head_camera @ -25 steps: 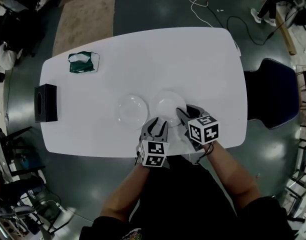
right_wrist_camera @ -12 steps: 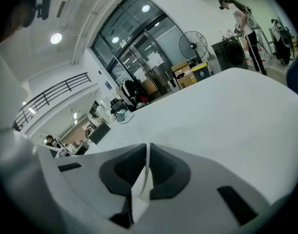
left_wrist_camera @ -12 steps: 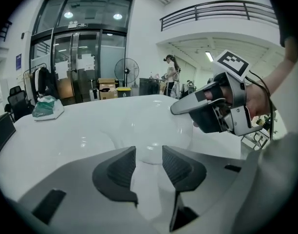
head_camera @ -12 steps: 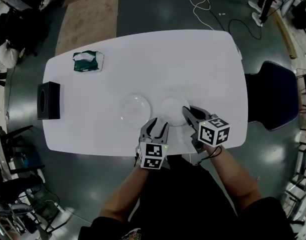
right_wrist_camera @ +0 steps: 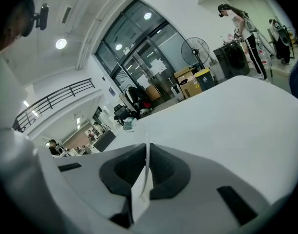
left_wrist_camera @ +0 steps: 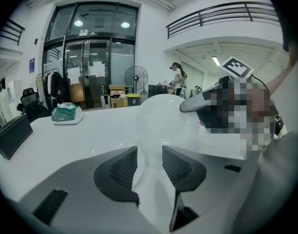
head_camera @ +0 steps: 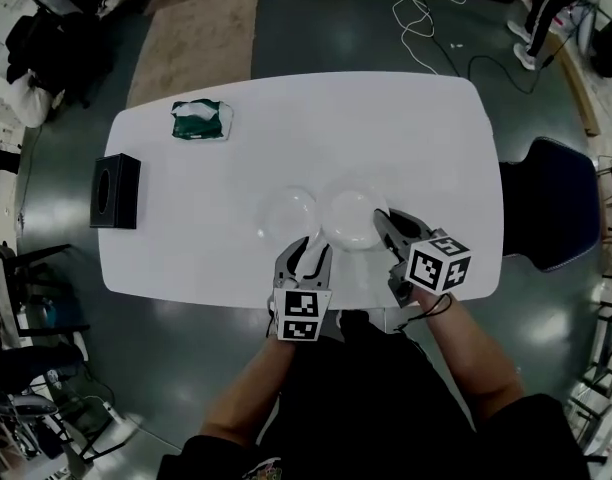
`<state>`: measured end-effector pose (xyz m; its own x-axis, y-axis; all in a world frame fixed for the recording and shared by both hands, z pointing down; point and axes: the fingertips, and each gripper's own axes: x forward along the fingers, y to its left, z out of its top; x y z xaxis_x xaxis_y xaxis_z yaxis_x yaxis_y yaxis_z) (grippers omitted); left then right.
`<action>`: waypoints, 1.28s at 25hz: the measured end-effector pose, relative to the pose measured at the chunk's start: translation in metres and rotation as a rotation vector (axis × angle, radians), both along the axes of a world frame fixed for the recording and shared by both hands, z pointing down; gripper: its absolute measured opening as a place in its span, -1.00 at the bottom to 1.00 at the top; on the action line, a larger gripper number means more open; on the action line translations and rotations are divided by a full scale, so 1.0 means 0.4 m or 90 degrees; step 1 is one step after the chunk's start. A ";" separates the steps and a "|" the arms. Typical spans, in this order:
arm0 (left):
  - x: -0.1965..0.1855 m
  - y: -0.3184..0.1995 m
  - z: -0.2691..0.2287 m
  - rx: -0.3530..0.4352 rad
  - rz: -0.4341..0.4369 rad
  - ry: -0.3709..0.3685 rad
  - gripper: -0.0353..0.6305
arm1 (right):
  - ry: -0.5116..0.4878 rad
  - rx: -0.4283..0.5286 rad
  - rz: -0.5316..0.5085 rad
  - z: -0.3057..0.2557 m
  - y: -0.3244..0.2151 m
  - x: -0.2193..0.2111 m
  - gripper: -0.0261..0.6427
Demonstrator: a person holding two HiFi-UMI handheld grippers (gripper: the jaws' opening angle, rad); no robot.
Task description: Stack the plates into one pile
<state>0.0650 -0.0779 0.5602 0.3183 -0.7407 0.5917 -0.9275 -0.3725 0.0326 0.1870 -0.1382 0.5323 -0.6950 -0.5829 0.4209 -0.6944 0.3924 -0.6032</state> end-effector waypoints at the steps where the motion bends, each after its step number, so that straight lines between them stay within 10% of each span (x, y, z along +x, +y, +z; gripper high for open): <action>1: -0.019 0.003 -0.006 0.002 -0.007 -0.002 -0.37 | -0.002 -0.001 -0.003 -0.003 0.002 -0.016 -0.83; 19: -0.370 0.035 -0.023 0.007 -0.057 -0.004 -0.37 | -0.046 -0.096 0.039 0.058 0.031 -0.317 -0.83; 32: -0.456 0.041 0.004 -0.012 -0.026 0.016 -0.37 | -0.070 -0.158 0.127 0.128 0.041 -0.360 -0.83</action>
